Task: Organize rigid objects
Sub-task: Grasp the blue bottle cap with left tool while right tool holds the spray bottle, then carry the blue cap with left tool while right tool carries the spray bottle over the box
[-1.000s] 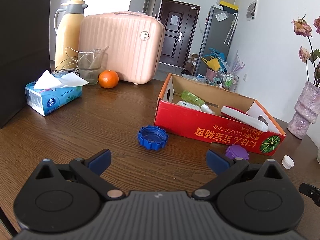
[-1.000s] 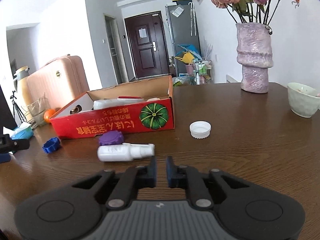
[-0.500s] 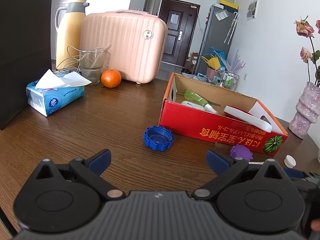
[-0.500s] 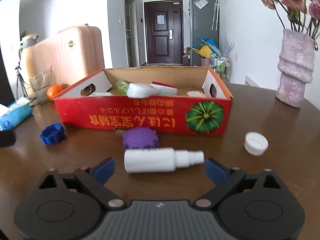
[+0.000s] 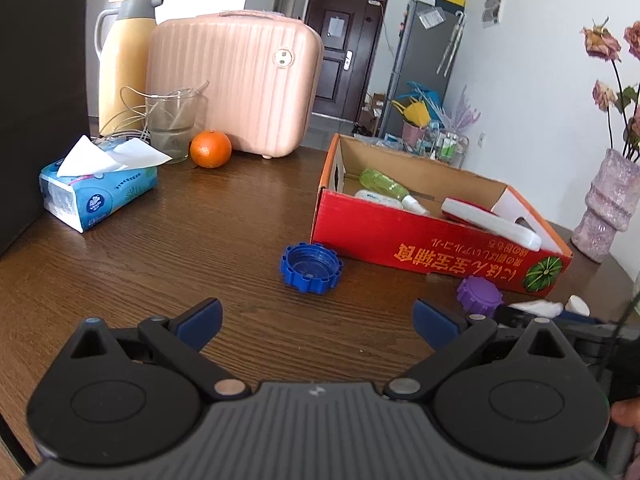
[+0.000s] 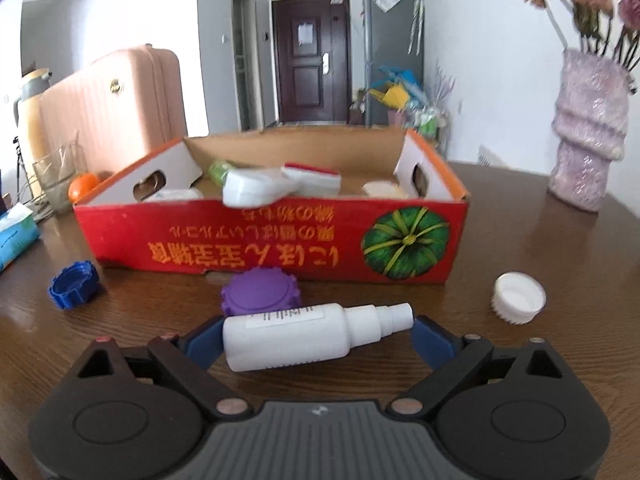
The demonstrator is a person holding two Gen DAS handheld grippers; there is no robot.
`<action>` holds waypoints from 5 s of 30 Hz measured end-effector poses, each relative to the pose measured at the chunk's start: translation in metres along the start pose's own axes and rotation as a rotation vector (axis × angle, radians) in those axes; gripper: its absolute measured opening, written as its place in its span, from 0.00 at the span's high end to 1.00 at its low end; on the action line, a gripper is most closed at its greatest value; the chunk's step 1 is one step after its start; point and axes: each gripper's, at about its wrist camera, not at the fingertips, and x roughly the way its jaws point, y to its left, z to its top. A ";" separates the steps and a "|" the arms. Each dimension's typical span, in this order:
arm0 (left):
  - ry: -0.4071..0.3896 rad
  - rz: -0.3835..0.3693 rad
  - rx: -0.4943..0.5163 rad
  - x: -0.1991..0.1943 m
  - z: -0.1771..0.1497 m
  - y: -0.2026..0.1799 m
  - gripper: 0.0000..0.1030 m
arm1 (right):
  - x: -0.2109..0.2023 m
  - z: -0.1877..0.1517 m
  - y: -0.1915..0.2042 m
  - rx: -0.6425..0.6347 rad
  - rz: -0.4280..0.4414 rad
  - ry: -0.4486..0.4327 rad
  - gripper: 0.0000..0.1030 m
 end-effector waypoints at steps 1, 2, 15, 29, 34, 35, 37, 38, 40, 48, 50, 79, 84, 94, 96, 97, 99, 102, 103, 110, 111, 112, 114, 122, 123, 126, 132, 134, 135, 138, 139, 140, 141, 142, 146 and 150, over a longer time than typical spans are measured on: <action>0.010 0.000 0.012 0.004 0.001 0.000 0.00 | -0.003 0.000 -0.002 0.011 -0.001 -0.008 0.05; 0.021 0.002 0.023 0.007 0.002 0.000 0.00 | -0.006 0.001 -0.005 0.022 -0.004 -0.018 0.05; 0.118 0.106 0.110 0.080 0.020 -0.002 0.00 | -0.035 -0.007 -0.014 0.067 -0.026 -0.090 0.05; 0.108 0.094 0.172 0.119 0.029 -0.021 0.47 | -0.036 -0.008 -0.014 0.071 -0.008 -0.095 0.05; 0.072 0.089 0.161 0.107 0.029 -0.021 0.47 | -0.037 -0.007 -0.013 0.070 -0.004 -0.101 0.05; 0.063 0.086 0.160 0.104 0.029 -0.021 0.47 | -0.037 -0.007 -0.014 0.070 -0.003 -0.102 0.05; 0.054 0.080 0.160 0.099 0.030 -0.022 0.47 | -0.037 -0.007 -0.014 0.070 -0.001 -0.106 0.05; 0.050 0.075 0.161 0.096 0.030 -0.023 0.47 | -0.038 -0.007 -0.014 0.070 0.000 -0.108 0.05; 0.040 0.071 0.165 0.091 0.030 -0.024 0.47 | -0.039 -0.007 -0.013 0.069 0.002 -0.112 0.05; -0.003 0.047 0.160 0.068 0.026 -0.029 0.47 | -0.048 -0.006 -0.012 0.067 0.016 -0.145 0.05; -0.014 0.039 0.163 0.062 0.025 -0.031 0.47 | -0.050 -0.005 -0.011 0.064 0.021 -0.151 0.05; -0.152 -0.084 0.183 -0.013 0.019 -0.059 0.47 | -0.094 0.003 0.001 0.045 0.079 -0.281 0.05; -0.158 -0.088 0.176 -0.011 0.027 -0.065 0.47 | -0.095 0.009 0.000 0.039 0.073 -0.302 0.05; -0.198 -0.083 0.161 0.001 0.047 -0.077 0.46 | -0.084 0.032 0.000 0.032 0.064 -0.334 0.05; -0.203 -0.078 0.154 0.004 0.052 -0.077 0.47 | -0.081 0.036 0.000 0.034 0.061 -0.336 0.05; -0.205 -0.077 0.148 0.006 0.054 -0.077 0.47 | -0.079 0.039 0.000 0.038 0.060 -0.338 0.05; -0.209 -0.076 0.141 0.010 0.059 -0.077 0.47 | -0.074 0.044 -0.001 0.042 0.057 -0.339 0.05; -0.214 -0.074 0.132 0.016 0.066 -0.077 0.46 | -0.066 0.050 0.000 0.044 0.050 -0.333 0.05; -0.215 -0.071 0.129 0.019 0.069 -0.077 0.46 | -0.063 0.052 0.000 0.045 0.048 -0.330 0.05; -0.224 -0.060 0.113 0.034 0.081 -0.079 0.46 | -0.047 0.066 -0.002 0.048 0.034 -0.331 0.05; -0.225 -0.060 0.111 0.036 0.083 -0.080 0.47 | -0.045 0.068 -0.002 0.048 0.032 -0.330 0.05; -0.225 -0.060 0.110 0.039 0.085 -0.080 0.46 | -0.042 0.071 -0.003 0.048 0.029 -0.329 0.05; -0.224 -0.058 0.108 0.044 0.088 -0.082 0.46 | -0.036 0.075 -0.003 0.050 0.025 -0.330 0.05; -0.210 -0.045 0.096 0.070 0.100 -0.087 0.47 | -0.011 0.089 -0.004 0.053 0.015 -0.304 0.05; -0.209 -0.043 0.095 0.073 0.102 -0.087 0.46 | -0.008 0.090 -0.004 0.054 0.013 -0.301 0.05; -0.204 -0.040 0.095 0.083 0.106 -0.089 0.46 | 0.000 0.093 -0.004 0.056 0.007 -0.294 0.05; -0.191 -0.028 0.100 0.104 0.112 -0.092 0.46 | 0.021 0.102 -0.005 0.056 -0.004 -0.272 0.05; -0.186 -0.026 0.099 0.110 0.114 -0.092 0.47 | 0.028 0.104 -0.005 0.057 -0.007 -0.264 0.05; -0.184 -0.023 0.100 0.113 0.115 -0.091 0.47 | 0.031 0.105 -0.005 0.057 -0.009 -0.260 0.05; -0.173 -0.016 0.101 0.123 0.118 -0.091 0.47 | 0.039 0.109 -0.006 0.058 -0.010 -0.250 0.05; -0.170 -0.013 0.102 0.127 0.119 -0.091 0.46 | 0.041 0.111 -0.007 0.057 -0.010 -0.248 0.05; -0.166 -0.010 0.103 0.131 0.120 -0.091 0.47 | 0.044 0.112 -0.008 0.055 -0.011 -0.245 0.05; -0.162 -0.007 0.104 0.134 0.121 -0.091 0.47 | 0.047 0.114 -0.009 0.054 -0.011 -0.242 0.05; -0.159 -0.005 0.105 0.138 0.122 -0.091 0.47 | 0.049 0.115 -0.009 0.052 -0.012 -0.238 0.05; -0.150 0.001 0.109 0.149 0.125 -0.091 0.47 | 0.058 0.117 -0.010 0.046 -0.013 -0.219 0.05; -0.138 0.008 0.118 0.159 0.127 -0.092 0.46 | 0.066 0.119 -0.007 0.031 -0.016 -0.204 0.05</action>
